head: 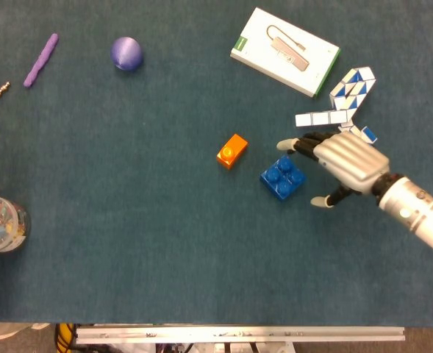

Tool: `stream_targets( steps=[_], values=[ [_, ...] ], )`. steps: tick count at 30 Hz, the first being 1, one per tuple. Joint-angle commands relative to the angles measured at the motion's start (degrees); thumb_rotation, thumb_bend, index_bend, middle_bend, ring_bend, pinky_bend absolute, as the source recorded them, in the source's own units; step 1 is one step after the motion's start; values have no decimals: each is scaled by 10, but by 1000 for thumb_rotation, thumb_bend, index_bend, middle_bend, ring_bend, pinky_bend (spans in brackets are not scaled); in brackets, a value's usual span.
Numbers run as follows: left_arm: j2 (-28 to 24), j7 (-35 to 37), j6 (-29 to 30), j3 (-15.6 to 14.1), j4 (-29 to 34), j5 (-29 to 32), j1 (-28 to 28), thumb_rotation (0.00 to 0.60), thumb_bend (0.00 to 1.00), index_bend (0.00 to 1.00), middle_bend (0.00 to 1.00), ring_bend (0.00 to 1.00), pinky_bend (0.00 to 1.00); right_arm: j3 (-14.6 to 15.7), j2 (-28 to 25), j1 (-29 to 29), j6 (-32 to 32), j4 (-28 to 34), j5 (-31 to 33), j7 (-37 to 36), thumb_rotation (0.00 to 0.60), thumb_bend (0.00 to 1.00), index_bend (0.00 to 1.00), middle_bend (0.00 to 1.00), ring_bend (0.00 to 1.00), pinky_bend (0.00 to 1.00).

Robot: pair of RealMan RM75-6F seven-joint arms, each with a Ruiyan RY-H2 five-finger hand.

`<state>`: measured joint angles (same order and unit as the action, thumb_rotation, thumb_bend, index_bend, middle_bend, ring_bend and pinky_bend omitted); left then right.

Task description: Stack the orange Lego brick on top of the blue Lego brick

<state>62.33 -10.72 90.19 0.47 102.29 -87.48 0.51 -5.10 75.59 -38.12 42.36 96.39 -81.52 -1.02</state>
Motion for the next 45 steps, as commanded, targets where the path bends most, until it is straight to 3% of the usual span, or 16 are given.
stream_targets(
  steps=[1, 10, 15, 25, 45],
  values=[
    [-1, 1, 0, 0, -1, 1, 1, 600, 172, 58, 96, 35, 56, 0, 14, -10, -7, -13, 7, -5, 600, 13, 178, 289, 209, 319],
    [0, 1, 1, 1, -6, 6, 3, 600, 172, 58, 96, 35, 56, 1, 44, -30, -11, -44, 4, -11, 587, 0, 178, 289, 211, 322],
    [-1, 4, 0, 2, -8, 10, 5, 600, 172, 58, 96, 35, 56, 6, 58, -44, -25, -68, 1, -23, 558, 0, 178, 289, 202, 240],
    [-1, 6, -2, 3, -11, 14, 5, 600, 172, 58, 96, 35, 56, 18, 76, -60, -40, -91, 2, -27, 553, 0, 178, 290, 198, 235],
    [0, 9, 1, 2, -14, 10, 8, 600, 172, 58, 96, 35, 56, 71, 12, -46, -24, -10, -26, -15, 554, 0, 178, 289, 198, 234]
  ],
)
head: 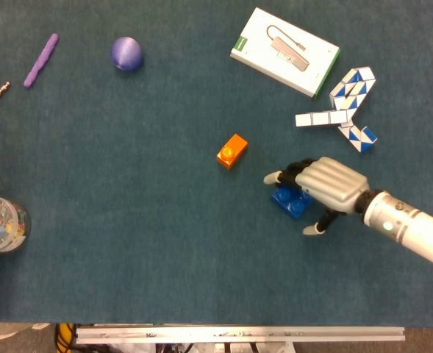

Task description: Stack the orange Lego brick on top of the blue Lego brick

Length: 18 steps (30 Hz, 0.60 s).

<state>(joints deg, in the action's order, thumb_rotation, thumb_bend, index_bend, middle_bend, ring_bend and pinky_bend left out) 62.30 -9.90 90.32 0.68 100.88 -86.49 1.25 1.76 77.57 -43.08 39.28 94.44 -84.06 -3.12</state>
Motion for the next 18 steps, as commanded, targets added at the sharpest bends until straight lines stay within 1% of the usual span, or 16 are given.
stream_targets(
  steps=[1, 7, 10, 12, 14, 15, 18],
  values=[
    [0, 1, 0, 0, 0, 0, 0, 600, 172, 58, 96, 35, 56, 1, -11, 5, 14, 15, -2, 5, 555, 0, 178, 289, 197, 235],
    [0, 1, 2, 0, 2, -5, 0, 600, 172, 58, 96, 35, 56, -22, -18, -3, 25, 35, -3, -38, 556, 0, 178, 289, 197, 235],
    [-1, 3, 4, 0, 1, -3, 2, 600, 172, 58, 96, 35, 56, -40, -19, -13, 27, 36, 0, -49, 557, 0, 178, 289, 197, 235],
    [-1, 4, 4, 0, 0, -3, 3, 600, 172, 58, 96, 36, 56, -52, -13, -20, 27, 29, 8, -47, 562, 0, 178, 289, 197, 236],
    [-2, 5, 5, -1, 0, -4, 3, 600, 172, 58, 96, 38, 56, -67, -3, -30, 25, 17, 22, -37, 585, 0, 178, 292, 203, 251],
    [-2, 6, 5, -1, 0, -4, 3, 600, 172, 58, 96, 38, 56, -73, 2, -34, 25, 9, 28, -28, 597, 0, 178, 299, 214, 267],
    [-2, 7, 7, -1, -1, -6, 5, 600, 172, 58, 97, 41, 56, -90, 27, -48, 26, -19, 54, 12, 600, 0, 178, 338, 273, 340]
  ],
)
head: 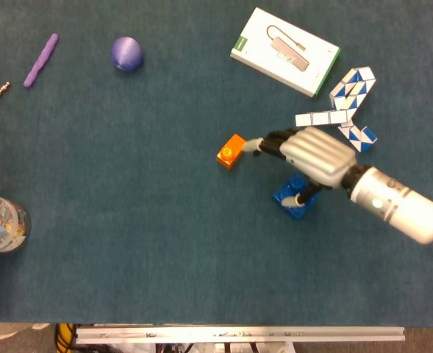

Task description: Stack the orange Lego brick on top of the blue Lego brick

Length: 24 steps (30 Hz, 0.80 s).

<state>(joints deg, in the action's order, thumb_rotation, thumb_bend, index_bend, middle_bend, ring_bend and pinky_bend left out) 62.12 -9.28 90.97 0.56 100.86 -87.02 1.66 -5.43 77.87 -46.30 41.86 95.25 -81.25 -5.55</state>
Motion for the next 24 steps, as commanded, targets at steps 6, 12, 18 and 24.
stream_targets(
  steps=[6, 12, 18, 24],
  values=[
    [-1, 5, 5, 0, -3, 2, 4, 600, 172, 58, 97, 41, 56, -37, 69, -44, -15, -72, 82, 98, 600, 0, 256, 365, 293, 358],
    [-4, 10, 7, 1, -4, 2, 6, 600, 172, 58, 97, 41, 56, -43, 111, -66, -8, -117, 102, 154, 600, 49, 317, 365, 296, 365],
    [-5, 13, 11, 0, -6, 1, 9, 600, 172, 58, 97, 41, 56, -44, 139, -87, -10, -150, 113, 196, 600, 49, 345, 359, 278, 360],
    [-7, 15, 14, 1, -3, -2, 10, 600, 172, 58, 97, 41, 56, -37, 164, -106, -15, -174, 111, 229, 600, 49, 348, 356, 269, 349]
  ],
)
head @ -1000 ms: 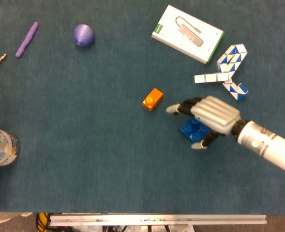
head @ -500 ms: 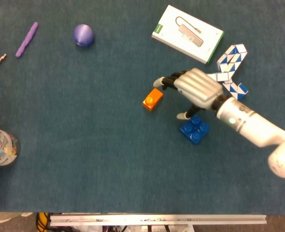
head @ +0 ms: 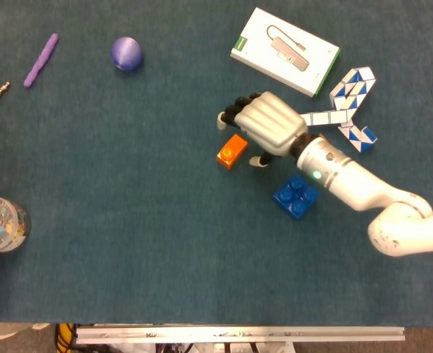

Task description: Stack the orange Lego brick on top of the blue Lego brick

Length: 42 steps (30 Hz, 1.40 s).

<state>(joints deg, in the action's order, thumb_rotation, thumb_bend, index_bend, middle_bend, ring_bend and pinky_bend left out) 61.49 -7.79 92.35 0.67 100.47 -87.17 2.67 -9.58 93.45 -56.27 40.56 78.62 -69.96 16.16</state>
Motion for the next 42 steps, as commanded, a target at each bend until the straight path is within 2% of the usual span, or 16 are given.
stream_targets(
  steps=[1, 11, 26, 35, 42],
  values=[
    [-1, 1, 0, 0, 1, 0, 1, 600, 172, 58, 97, 41, 56, 8, 14, -9, -1, -14, -4, 22, 600, 49, 352, 356, 268, 348],
    [-5, 5, 2, 0, 1, 0, 3, 600, 172, 58, 97, 41, 56, 25, 52, -20, -5, -56, 1, 62, 600, 56, 373, 356, 268, 347],
    [-7, 14, 7, 1, -5, 1, 8, 600, 172, 58, 97, 41, 56, 17, 90, -34, -10, -102, 25, 88, 600, 175, 434, 356, 268, 347],
    [-9, 19, 10, 0, -9, 1, 12, 600, 172, 58, 97, 41, 56, 17, 105, -39, -13, -119, 41, 108, 600, 209, 469, 356, 268, 347],
    [-9, 21, 11, 0, -11, 1, 13, 600, 172, 58, 97, 41, 56, 20, 109, -38, -11, -121, 49, 118, 600, 212, 562, 366, 268, 347]
  ],
)
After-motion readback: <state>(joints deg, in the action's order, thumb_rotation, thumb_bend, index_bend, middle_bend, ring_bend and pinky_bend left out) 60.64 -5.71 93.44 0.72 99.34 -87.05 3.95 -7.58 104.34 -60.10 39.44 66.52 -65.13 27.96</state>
